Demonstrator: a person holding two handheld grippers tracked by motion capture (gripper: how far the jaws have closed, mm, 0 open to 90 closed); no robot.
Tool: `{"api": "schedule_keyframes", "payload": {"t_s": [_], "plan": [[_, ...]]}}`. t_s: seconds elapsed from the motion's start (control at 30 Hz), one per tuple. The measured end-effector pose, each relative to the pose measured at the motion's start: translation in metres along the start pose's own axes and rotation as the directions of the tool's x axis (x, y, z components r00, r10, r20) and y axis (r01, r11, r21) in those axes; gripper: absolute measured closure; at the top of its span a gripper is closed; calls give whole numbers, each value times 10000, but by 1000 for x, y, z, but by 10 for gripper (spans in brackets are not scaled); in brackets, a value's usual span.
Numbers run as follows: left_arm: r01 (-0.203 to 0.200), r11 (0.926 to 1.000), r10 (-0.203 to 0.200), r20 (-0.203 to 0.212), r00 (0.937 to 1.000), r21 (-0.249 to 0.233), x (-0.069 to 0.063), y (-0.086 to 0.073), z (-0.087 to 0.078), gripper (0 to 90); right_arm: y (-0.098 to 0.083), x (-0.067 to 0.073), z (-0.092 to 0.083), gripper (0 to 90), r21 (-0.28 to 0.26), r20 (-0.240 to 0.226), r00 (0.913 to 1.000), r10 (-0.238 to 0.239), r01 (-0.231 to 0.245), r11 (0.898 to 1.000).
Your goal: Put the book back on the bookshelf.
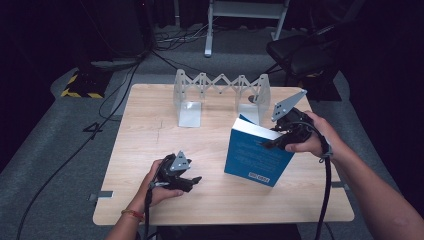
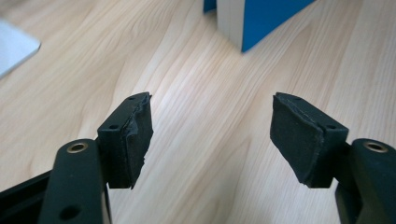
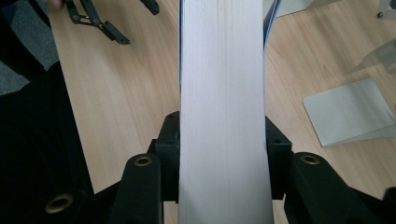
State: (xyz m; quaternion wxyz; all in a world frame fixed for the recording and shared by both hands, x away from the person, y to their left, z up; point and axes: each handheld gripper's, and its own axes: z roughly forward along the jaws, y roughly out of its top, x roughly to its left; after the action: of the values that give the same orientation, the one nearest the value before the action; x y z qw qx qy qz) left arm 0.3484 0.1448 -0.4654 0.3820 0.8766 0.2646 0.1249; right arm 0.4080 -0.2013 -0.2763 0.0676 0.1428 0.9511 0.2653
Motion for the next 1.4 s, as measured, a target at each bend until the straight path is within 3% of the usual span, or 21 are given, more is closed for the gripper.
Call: {"api": "schedule_keyframes", "payload": {"t_s": [0.17, 0.37, 0.57, 0.7, 0.87, 0.9, 0.93, 1.0, 1.07, 1.17, 1.27, 1.3, 1.33, 1.37, 1.4], "plan": [[1015, 9929, -997, -322, 9945, 613, 10, -14, 1, 267, 2, -9, 1, 610, -76, 244, 9990, 376, -375, 9993], [1249, 9845, -1174, -668, 9908, 1229, 14, -26, 6, 227, 3, -22, 3, 610, -194, 567, 9951, 808, -798, 9966], [1337, 9833, -1271, -600, 9901, 1233, 15, -32, 10, 185, 5, -38, 2, 611, -179, 1046, 9858, 1310, -1299, 9914], [1403, 9837, -1308, -875, 9875, 1125, 15, -34, 12, 177, 2, -49, 1, 611, -293, 1331, 9769, 1669, -1645, 9859], [1407, 9846, -1311, -941, 9869, 1034, 13, -35, 13, 165, -1, -64, 0, 611, -504, 1803, 9521, 2469, -2417, 9690], [1404, 9848, -1312, -911, 9872, 1024, 12, -35, 13, 165, -1, -64, 0, 611, -504, 1803, 9521, 2469, -2417, 9690], [1388, 9864, -1309, -895, 9873, 876, 12, -37, 13, 159, -2, -70, -1, 611, -630, 1927, 9435, 2694, -2621, 9630], [1322, 9880, -1257, -820, 9887, 801, 12, -38, 13, 156, -2, -74, -2, 611, -758, 2057, 9357, 2865, -2767, 9580], [1240, 9893, -1179, -807, 9897, 764, 12, -39, 13, 155, -2, -76, -2, 611, -766, 2087, 9331, 2928, -2828, 9561], [1257, 9901, -1209, -752, 9898, 632, 12, -40, 14, 147, 0, -86, -4, 611, -892, 2350, 9111, 3387, -3267, 9409], [1250, 9900, -1201, -740, 9900, 652, 12, -40, 14, 147, 2, -89, -6, 610, -956, 2529, 9047, 3430, -3294, 9393], [1240, 9902, -1192, -734, 9902, 644, 12, -40, 14, 147, 3, -92, -9, 611, -1070, 2724, 8947, 3541, -3376, 9352], [1232, 9903, -1185, -732, 9903, 645, 12, -40, 14, 147, 3, -92, -9, 611, -1070, 2724, 8947, 3541, -3376, 9352], [1195, 9907, -1146, -738, 9907, 647, 13, -40, 14, 147, 6, -96, -11, 610, -1119, 2866, 8864, 3636, -3460, 9316], [1195, 9907, -1146, -738, 9907, 647, 13, -40, 14, 147, 7, -97, -12, 611, -1134, 2869, 8838, 3694, -3516, 9293]]}}
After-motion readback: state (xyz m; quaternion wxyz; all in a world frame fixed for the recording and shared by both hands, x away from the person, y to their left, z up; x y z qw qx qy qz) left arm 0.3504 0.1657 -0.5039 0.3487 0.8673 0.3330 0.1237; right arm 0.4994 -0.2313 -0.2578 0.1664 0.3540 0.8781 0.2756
